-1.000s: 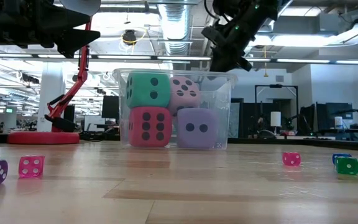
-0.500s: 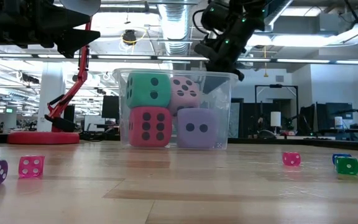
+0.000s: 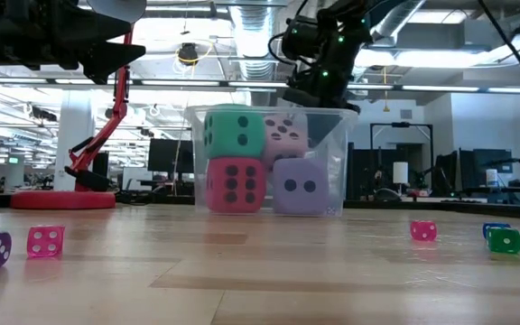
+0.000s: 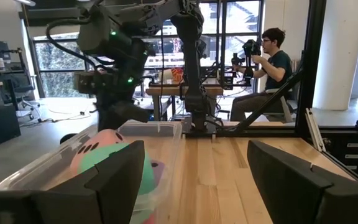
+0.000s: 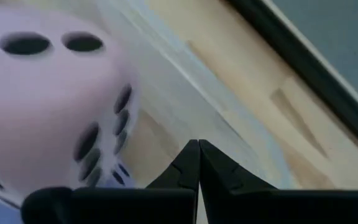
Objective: Pick & Place Dice
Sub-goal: Adjust the transparent bin
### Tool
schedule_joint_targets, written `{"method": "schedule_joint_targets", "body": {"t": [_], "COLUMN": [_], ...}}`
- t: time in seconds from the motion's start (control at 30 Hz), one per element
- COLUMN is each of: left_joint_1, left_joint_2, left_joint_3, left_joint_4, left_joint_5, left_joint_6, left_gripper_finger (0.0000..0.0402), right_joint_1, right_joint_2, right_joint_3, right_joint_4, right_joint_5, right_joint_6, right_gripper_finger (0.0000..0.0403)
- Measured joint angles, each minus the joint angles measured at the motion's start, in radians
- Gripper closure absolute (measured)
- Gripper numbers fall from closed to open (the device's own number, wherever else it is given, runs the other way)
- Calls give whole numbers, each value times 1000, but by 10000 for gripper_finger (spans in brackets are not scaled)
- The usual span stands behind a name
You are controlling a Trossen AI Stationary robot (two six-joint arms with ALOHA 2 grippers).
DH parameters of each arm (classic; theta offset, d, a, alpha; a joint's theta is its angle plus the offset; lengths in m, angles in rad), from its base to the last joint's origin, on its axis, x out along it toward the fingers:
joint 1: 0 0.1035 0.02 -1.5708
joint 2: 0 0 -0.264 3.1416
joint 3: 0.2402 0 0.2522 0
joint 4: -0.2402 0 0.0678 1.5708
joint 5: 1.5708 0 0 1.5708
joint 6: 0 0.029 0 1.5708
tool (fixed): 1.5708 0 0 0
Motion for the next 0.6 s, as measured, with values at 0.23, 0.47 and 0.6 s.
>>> {"method": "schedule_joint_targets", "body": {"t": [0.23,0.47,0.6], "left_joint_1": [3,1,1], "left_joint_2": [1,1,1], "left_joint_3": [0,0,0], "left_joint_4": [-1,-1,-1], "left_joint_5": [-8,-8,-8], "left_joint_6": [1,0,0], "left_gripper_finger": [128,128,128], "right_joint_1": [-3,-20,-24], "right_joint_2": [-5,-5,-5], "right_joint_3": [40,41,41], "right_joint_4": [-50,-92,-95], "right_joint_5": [45,44,44], "right_joint_6": [3,19,21], "right_gripper_finger": [403,403,403]}}
